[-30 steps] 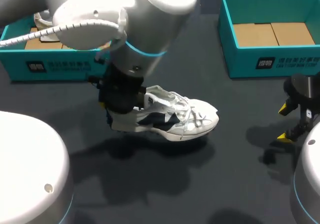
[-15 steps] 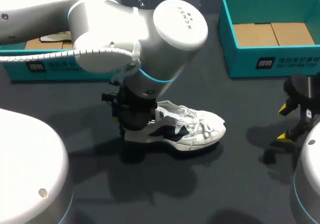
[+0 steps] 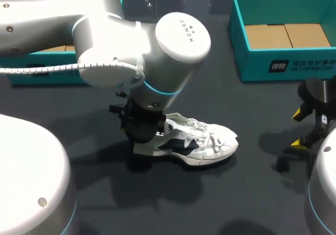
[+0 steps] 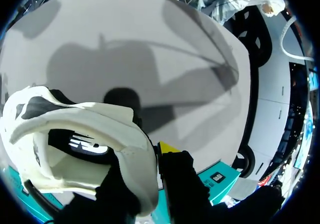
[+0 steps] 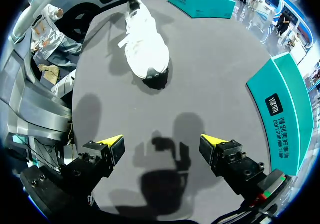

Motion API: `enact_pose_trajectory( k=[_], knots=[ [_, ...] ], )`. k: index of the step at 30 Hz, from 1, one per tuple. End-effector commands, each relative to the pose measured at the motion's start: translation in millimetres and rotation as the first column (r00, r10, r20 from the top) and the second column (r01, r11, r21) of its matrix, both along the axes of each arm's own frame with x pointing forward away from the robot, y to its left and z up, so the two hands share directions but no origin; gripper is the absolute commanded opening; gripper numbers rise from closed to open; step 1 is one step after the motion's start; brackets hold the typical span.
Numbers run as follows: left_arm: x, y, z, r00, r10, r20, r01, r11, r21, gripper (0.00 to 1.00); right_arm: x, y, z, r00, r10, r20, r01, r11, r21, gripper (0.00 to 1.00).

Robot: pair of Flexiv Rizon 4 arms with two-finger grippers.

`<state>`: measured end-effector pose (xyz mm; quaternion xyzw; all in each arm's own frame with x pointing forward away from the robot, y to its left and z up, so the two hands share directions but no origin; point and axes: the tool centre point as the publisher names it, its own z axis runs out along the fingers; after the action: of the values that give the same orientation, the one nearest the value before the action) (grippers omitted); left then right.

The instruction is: Take the shoe out of the shoebox, open the shoe tongue, remove and reinsert the insole, then place the shoe into the shoebox

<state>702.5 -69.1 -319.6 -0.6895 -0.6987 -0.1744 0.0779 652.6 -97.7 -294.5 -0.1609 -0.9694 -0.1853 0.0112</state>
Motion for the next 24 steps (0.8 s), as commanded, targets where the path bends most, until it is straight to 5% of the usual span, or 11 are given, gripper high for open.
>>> enact_pose_trajectory(
  k=[1, 24],
  knots=[
    [-1.0, -3, -3, 1.000, -0.005, 0.004, 0.005, 1.000, 0.000, 0.00, -2.0, 0, 0, 1.000, -0.001, 0.002, 0.002, 1.000, -0.002, 1.00],
    [11.6, -18, -20, 1.000, -0.001, 0.025, 0.001, 1.000, -0.008, 0.00, -2.0, 0, 0, 1.000, -0.001, 0.002, 0.002, 1.000, -0.002, 1.00]
  ],
)
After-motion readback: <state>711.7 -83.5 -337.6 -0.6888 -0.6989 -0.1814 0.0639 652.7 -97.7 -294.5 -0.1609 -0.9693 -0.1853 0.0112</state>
